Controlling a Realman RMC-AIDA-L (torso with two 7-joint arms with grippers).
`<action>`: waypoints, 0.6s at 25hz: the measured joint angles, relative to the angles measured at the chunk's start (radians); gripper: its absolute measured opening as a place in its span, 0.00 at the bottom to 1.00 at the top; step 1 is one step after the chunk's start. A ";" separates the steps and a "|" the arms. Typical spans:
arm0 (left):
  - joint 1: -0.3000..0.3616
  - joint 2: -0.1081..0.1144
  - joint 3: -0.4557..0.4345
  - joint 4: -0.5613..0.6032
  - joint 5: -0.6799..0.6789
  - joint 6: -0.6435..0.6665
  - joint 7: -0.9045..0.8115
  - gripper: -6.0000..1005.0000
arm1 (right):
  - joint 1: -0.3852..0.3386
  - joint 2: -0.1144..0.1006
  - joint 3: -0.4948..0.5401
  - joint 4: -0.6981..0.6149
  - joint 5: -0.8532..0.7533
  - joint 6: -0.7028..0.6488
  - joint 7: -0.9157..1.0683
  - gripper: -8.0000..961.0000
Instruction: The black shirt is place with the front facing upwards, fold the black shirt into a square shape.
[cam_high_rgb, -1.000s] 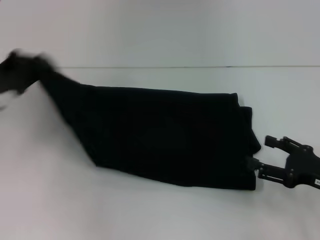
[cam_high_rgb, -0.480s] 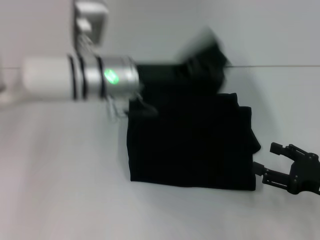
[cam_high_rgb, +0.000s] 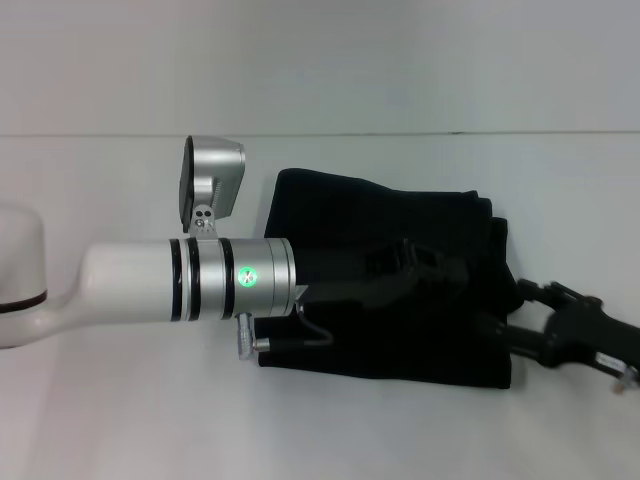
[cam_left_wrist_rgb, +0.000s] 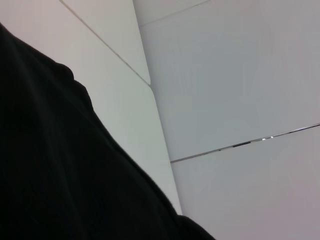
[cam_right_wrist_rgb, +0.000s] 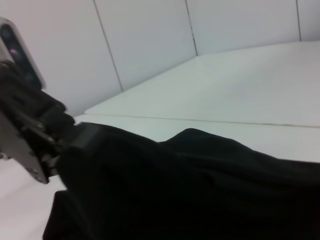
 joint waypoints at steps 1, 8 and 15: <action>0.000 0.000 0.000 0.002 -0.002 0.002 0.002 0.02 | 0.015 0.001 0.000 0.009 0.000 0.019 0.000 0.98; -0.021 -0.002 0.004 0.002 -0.002 0.018 0.020 0.02 | 0.132 0.004 0.003 0.069 0.004 0.182 0.000 0.98; -0.018 -0.004 0.007 -0.003 -0.002 0.023 0.030 0.02 | 0.198 0.009 0.009 0.089 0.121 0.306 -0.001 0.98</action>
